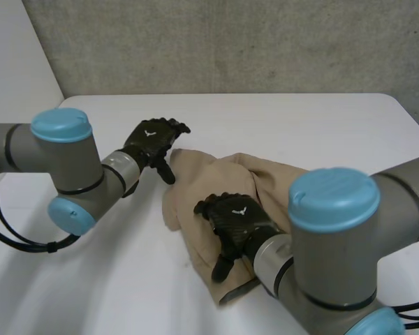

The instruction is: Fold the shorts.

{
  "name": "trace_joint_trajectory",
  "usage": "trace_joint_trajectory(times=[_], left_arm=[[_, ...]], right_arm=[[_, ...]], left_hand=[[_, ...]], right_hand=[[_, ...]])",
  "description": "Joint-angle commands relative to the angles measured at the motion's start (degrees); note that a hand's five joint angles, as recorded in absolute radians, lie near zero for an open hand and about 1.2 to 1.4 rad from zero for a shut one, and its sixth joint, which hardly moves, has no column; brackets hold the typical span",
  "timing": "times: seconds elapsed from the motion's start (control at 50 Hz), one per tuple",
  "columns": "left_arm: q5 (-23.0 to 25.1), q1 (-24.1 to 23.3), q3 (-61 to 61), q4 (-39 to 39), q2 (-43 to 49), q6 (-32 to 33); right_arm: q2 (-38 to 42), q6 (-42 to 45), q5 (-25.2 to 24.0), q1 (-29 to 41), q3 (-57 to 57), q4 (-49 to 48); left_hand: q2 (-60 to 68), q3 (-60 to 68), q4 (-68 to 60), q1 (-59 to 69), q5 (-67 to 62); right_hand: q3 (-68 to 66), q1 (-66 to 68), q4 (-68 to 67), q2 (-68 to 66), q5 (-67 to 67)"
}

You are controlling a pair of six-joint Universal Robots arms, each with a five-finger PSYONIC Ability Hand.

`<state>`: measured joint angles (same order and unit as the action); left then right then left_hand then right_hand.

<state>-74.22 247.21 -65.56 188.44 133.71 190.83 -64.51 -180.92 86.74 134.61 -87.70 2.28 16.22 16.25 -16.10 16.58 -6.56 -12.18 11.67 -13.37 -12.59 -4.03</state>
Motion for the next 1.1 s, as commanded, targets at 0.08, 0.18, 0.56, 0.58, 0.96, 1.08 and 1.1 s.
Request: trace_joint_trajectory(times=[0.08, 0.18, 0.56, 0.58, 0.96, 1.08, 1.1], left_arm=[[-0.7, -1.3, 3.9, 0.1, 4.8, 2.7], [-0.8, -1.6, 4.9, 0.2, 5.9, 2.8], [-6.4, -1.6, 6.1, 1.6, -2.8, 2.5], [-7.2, -1.5, 6.9, 2.3, -3.5, 2.4], [-18.4, -4.3, 9.9, 16.0, -19.5, 2.1], [-18.7, -5.5, -3.5, 14.6, -20.6, 2.1], [-18.7, -5.7, -4.9, 14.0, -20.6, 2.1]], right_arm=[[2.7, 3.2, 3.1, 3.7, -2.4, -5.4], [5.4, 4.4, 7.2, 4.9, -2.0, -5.4], [-2.5, 22.9, 16.4, -2.7, 3.1, -11.6], [-2.7, 24.8, 16.2, -4.0, 4.1, -11.9], [-3.3, 42.8, 7.9, -13.3, 27.1, -32.3], [-3.3, 43.2, 6.7, -13.5, 18.1, -30.9], [-3.3, 43.3, 6.7, -13.6, 17.0, -30.2]], left_hand=[[24.3, 24.2, -24.4, 23.9, -23.9], [32.8, 32.8, -32.9, 32.5, -32.5], [63.8, 63.8, -63.9, 63.4, -63.4], [63.8, 63.8, -63.9, 63.4, -63.4], [63.8, 63.8, -63.9, 63.4, -63.4], [63.8, 63.8, -63.9, 63.4, -63.4], [63.8, 63.8, -63.9, 63.4, -63.4]], right_hand=[[-1.8, 2.3, -0.6, -1.4, 0.1], [-3.8, 4.3, -2.6, -3.4, -1.9], [-67.8, 68.3, -66.6, -67.4, -66.0], [-67.8, 68.3, -66.6, -67.4, -66.0], [-67.8, 68.3, -66.6, -67.4, -66.0], [-67.8, 68.3, -66.6, -67.4, -66.0], [-67.8, 68.3, -66.6, -67.4, -66.0]])
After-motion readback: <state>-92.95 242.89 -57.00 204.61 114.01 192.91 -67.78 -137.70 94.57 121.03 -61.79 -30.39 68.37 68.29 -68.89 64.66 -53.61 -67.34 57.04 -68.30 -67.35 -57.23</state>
